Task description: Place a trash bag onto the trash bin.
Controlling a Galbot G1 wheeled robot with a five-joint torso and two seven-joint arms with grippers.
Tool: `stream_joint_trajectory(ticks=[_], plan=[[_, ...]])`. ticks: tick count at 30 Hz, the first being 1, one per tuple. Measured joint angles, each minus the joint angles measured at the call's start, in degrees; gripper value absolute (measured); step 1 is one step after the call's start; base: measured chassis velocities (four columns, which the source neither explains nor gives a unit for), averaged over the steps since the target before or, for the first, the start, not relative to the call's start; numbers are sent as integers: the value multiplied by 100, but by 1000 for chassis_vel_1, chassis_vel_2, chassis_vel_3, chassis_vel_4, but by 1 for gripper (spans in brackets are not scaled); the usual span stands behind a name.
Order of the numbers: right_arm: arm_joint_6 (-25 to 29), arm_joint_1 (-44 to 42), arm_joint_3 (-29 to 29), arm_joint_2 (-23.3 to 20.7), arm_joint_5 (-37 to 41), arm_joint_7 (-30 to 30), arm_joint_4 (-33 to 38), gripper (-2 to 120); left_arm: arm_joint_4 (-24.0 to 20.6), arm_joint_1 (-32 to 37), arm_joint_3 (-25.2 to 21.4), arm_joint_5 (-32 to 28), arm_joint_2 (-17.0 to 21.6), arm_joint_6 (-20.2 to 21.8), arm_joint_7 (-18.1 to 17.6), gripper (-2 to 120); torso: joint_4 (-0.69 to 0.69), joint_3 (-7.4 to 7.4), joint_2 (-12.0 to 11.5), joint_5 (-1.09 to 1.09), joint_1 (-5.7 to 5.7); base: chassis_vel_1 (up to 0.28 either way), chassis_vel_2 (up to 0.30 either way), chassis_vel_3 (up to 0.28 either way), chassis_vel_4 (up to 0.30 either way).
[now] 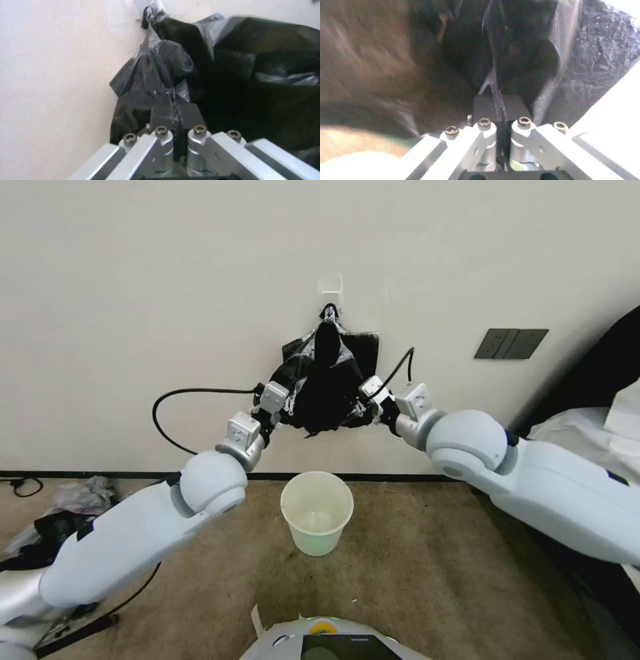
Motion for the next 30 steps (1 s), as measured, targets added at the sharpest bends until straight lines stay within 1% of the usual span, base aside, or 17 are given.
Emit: stream_joint_trajectory(ticks=[1,2,4,5,8,10,12,13,16,18,20,21,23,24,27,28,30], plan=[[0,0,0,0,0,0,0,0,0,0,0,0,0,0,0,0,0,0,0,0,0,0,0,0,0],[160,-418,377,-10,130,-26,128,0,-38,177,-115,9,3,-41,2,0,-1,0,0,1,0,0,0,0,0],[317,-858,811,-19,383,-30,289,0,-116,431,-272,16,17,-88,7,0,-1,0,0,1,0,0,0,0,0],[317,-858,811,-19,383,-30,289,0,-116,431,-272,16,17,-88,7,0,-1,0,0,1,0,0,0,0,0],[526,-1663,1694,24,864,-23,542,0,-268,860,-545,33,23,-135,13,0,0,-1,0,0,0,0,0,0,0],[560,-1838,1875,42,958,-19,581,0,-308,973,-609,44,27,-150,17,0,0,0,0,0,0,0,0,0,0],[725,-2603,2544,140,1194,-25,725,0,-463,1363,-871,117,55,-220,56,0,0,0,0,2,0,0,0,0,0],[725,-2603,2544,140,1194,-25,725,0,-463,1363,-871,117,55,-220,56,0,0,0,0,2,0,0,0,0,0],[950,-3535,3307,363,1257,-106,912,0,-619,1852,-1178,268,94,-333,137,0,0,-1,0,1,0,0,0,0,0],[1005,-3743,3474,440,1252,-135,961,0,-656,1974,-1251,299,90,-361,159,0,0,-1,0,1,0,0,0,0,0],[1166,-4348,3934,750,1179,-247,1146,0,-748,2304,-1392,396,27,-429,196,0,1,-1,0,-1,0,0,0,0,0],[1166,-4348,3934,750,1179,-247,1146,0,-748,2304,-1392,396,27,-429,196,0,1,-1,0,-1,0,0,0,0,0],[1290,-4860,4184,1112,1022,-387,1249,0,-733,2558,-1411,576,-96,-524,266,0,-2,-1,0,1,0,0,0,0,0],[1290,-4860,4184,1112,1022,-387,1249,0,-733,2558,-1411,576,-96,-524,266,0,-2,-1,0,1,0,0,0,0,0],[1359,-5429,4236,1640,684,-451,1185,0,-475,2985,-1318,1013,-498,-734,348,0,0,0,0,0,0,0,0,0,0],[1359,-5429,4236,1640,684,-451,1185,0,-475,2985,-1318,1013,-498,-734,348,0,0,0,0,0,0,0,0,0,0],[1416,-5730,4142,1927,375,-491,1055,0,-268,3152,-1230,1283,-731,-811,364,0,-1,0,0,0,0,0,0,0,0]])
